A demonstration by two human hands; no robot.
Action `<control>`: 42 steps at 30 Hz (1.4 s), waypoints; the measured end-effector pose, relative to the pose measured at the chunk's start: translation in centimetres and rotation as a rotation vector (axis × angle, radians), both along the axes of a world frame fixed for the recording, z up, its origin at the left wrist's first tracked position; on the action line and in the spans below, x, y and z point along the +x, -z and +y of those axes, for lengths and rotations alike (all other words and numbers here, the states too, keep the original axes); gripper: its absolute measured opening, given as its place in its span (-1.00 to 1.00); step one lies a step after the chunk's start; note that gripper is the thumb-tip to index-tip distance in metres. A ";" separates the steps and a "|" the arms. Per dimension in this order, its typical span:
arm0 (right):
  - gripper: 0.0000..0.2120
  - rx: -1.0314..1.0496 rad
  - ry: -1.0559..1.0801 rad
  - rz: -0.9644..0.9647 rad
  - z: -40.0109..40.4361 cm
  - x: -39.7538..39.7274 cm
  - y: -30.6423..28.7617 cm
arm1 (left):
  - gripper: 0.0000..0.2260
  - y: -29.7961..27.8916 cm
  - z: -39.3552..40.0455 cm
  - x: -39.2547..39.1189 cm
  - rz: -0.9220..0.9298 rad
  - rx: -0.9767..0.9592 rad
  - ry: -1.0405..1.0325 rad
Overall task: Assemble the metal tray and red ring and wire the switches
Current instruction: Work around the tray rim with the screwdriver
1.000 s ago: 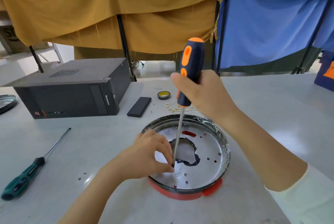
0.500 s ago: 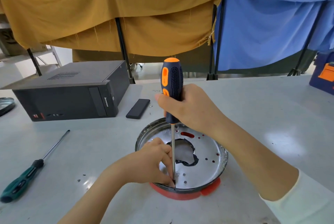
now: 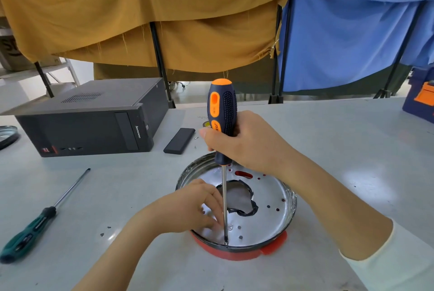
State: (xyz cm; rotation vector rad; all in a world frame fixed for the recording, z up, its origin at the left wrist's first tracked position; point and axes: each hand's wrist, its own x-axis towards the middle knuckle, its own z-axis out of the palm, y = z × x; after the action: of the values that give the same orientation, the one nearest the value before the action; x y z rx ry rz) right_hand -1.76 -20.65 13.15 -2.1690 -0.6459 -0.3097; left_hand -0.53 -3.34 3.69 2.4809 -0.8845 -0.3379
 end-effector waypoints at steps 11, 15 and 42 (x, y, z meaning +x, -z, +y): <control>-0.58 0.600 -0.596 0.351 0.0 0.2 -0.7 | -0.47 5.8 1.7 1.5 0.041 -0.870 -0.833; -0.56 0.684 -0.673 0.452 0.2 0.3 -0.6 | -0.51 6.6 0.9 1.2 0.225 -1.091 -0.882; -0.64 0.690 -0.722 0.499 0.4 -0.2 -1.2 | -0.68 8.2 0.1 2.0 0.366 -1.235 -0.815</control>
State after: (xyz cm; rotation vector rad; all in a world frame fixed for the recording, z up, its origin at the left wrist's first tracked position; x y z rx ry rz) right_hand -1.98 -20.28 14.32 -1.1803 -0.8239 0.3469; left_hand 1.48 -3.28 -4.52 1.3399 0.1547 0.0653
